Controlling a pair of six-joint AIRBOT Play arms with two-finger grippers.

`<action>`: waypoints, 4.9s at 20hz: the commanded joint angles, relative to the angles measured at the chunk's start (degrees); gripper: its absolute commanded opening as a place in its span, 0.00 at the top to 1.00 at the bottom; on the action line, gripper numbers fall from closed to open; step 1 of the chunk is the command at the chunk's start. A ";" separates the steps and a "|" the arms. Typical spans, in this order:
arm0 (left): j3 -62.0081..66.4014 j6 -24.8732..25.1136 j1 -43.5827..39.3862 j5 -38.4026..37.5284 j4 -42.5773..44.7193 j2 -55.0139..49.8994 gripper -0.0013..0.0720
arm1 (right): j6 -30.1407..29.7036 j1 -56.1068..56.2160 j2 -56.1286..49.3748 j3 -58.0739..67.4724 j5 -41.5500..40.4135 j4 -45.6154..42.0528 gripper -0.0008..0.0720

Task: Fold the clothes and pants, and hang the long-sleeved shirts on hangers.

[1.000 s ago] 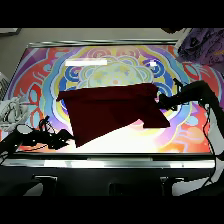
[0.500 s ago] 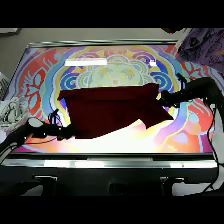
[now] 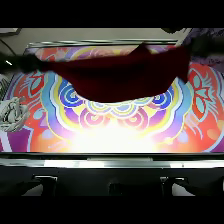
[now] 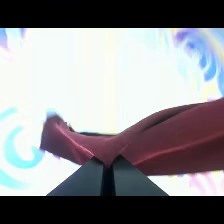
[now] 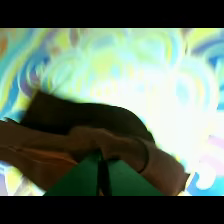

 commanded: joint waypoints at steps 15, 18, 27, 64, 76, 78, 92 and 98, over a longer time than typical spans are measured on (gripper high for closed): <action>8.66 -14.56 0.04 -8.68 20.17 7.10 0.96 | 17.31 0.04 13.14 4.81 -0.90 -6.80 0.95; 7.04 -12.07 0.04 -8.20 20.20 -5.18 0.96 | 17.25 0.04 -2.25 4.81 -1.11 -5.29 0.95; 6.99 -11.21 -0.83 7.54 19.54 -39.56 0.96 | 14.49 6.71 -41.51 4.81 8.44 -6.71 0.95; -42.42 -7.17 15.30 -4.07 13.05 4.87 0.22 | -11.69 -19.96 -13.62 -59.36 0.61 4.26 0.43; -43.41 -10.34 17.09 -7.39 10.75 4.94 0.22 | -14.12 -15.87 -17.68 -59.28 2.29 6.54 0.95; -47.36 -3.72 23.12 -5.22 0.61 4.90 0.22 | -13.90 -15.80 -16.44 -59.28 2.19 4.66 0.95; -65.61 13.05 21.64 6.60 -20.37 -4.68 0.22 | -12.70 -15.80 -12.92 -59.28 0.61 4.61 0.95; -65.61 13.07 21.11 7.74 -22.14 -7.91 0.26 | -12.72 -15.80 -12.81 -59.28 -0.39 4.61 0.95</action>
